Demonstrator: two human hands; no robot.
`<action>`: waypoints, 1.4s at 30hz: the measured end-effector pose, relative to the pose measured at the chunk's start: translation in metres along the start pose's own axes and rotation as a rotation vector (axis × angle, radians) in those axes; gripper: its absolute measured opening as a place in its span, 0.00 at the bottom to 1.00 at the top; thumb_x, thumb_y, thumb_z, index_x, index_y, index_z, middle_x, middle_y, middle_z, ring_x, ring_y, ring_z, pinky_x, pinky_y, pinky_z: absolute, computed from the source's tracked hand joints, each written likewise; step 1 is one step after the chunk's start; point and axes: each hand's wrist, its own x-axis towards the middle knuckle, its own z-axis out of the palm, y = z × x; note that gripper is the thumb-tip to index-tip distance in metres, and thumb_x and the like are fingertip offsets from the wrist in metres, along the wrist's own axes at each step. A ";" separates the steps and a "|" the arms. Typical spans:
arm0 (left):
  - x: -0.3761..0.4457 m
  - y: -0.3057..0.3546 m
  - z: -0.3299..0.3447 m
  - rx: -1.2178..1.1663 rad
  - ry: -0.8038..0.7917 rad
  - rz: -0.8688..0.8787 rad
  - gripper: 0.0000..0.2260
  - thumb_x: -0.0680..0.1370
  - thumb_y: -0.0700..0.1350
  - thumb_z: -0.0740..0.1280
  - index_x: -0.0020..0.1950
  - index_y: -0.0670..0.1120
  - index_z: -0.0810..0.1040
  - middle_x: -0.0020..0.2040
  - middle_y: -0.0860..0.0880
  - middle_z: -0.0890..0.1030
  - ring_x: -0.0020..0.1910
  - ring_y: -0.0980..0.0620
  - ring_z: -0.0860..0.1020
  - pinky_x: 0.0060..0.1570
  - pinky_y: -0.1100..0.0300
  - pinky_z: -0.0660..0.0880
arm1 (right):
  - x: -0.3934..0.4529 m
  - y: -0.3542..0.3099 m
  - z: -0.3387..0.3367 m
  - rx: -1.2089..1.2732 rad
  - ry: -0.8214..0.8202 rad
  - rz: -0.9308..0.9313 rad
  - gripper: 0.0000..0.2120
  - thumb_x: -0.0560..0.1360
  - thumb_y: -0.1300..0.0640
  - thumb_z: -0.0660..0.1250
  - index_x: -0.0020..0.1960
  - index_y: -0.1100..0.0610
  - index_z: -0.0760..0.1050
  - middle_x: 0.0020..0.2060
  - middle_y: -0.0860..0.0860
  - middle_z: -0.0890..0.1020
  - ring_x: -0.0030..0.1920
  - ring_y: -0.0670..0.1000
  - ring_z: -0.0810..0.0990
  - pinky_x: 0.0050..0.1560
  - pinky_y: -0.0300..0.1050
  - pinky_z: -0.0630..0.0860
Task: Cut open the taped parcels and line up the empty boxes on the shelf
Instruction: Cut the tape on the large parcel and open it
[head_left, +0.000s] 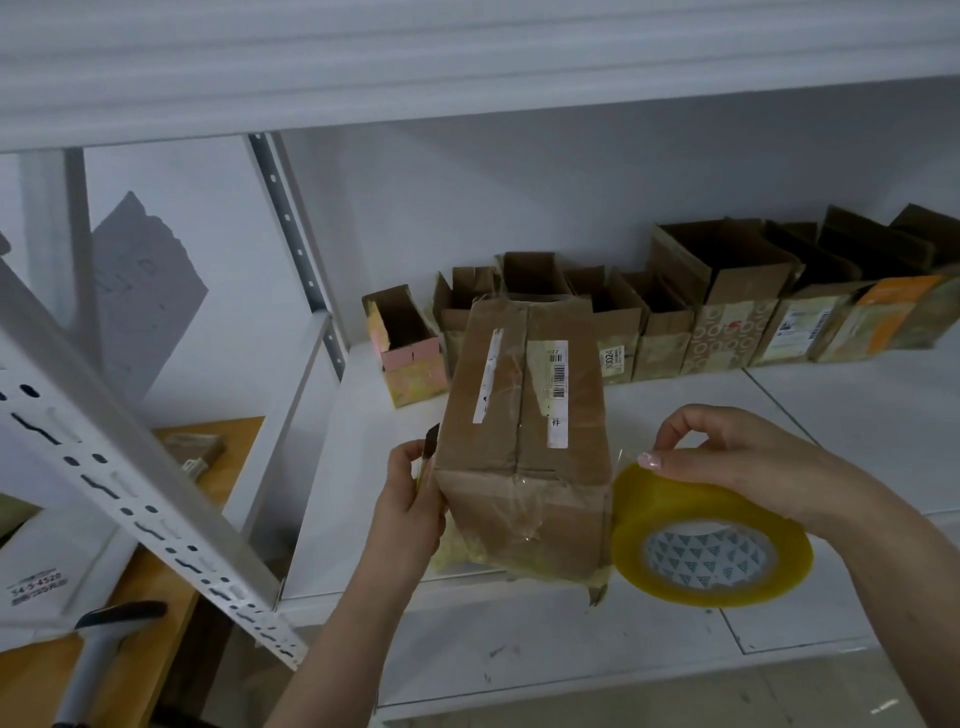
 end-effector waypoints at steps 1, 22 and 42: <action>0.001 0.001 0.000 0.005 0.014 -0.009 0.06 0.84 0.48 0.55 0.58 0.53 0.69 0.31 0.47 0.68 0.26 0.54 0.62 0.24 0.62 0.61 | 0.000 0.000 0.000 0.007 0.000 -0.003 0.28 0.56 0.36 0.71 0.51 0.52 0.77 0.42 0.55 0.85 0.39 0.55 0.85 0.41 0.49 0.82; 0.016 0.144 0.027 0.401 -0.589 0.422 0.19 0.84 0.52 0.52 0.41 0.45 0.75 0.30 0.53 0.76 0.25 0.59 0.72 0.29 0.66 0.71 | 0.011 0.003 0.015 0.163 -0.004 0.020 0.28 0.56 0.33 0.68 0.51 0.48 0.77 0.49 0.53 0.82 0.48 0.56 0.83 0.51 0.53 0.82; 0.038 0.074 0.088 0.599 -0.769 0.116 0.22 0.84 0.53 0.54 0.42 0.39 0.76 0.30 0.45 0.80 0.22 0.55 0.74 0.25 0.66 0.71 | 0.013 0.084 0.030 0.324 -0.210 0.073 0.19 0.64 0.46 0.70 0.54 0.49 0.78 0.47 0.53 0.84 0.48 0.54 0.82 0.47 0.45 0.76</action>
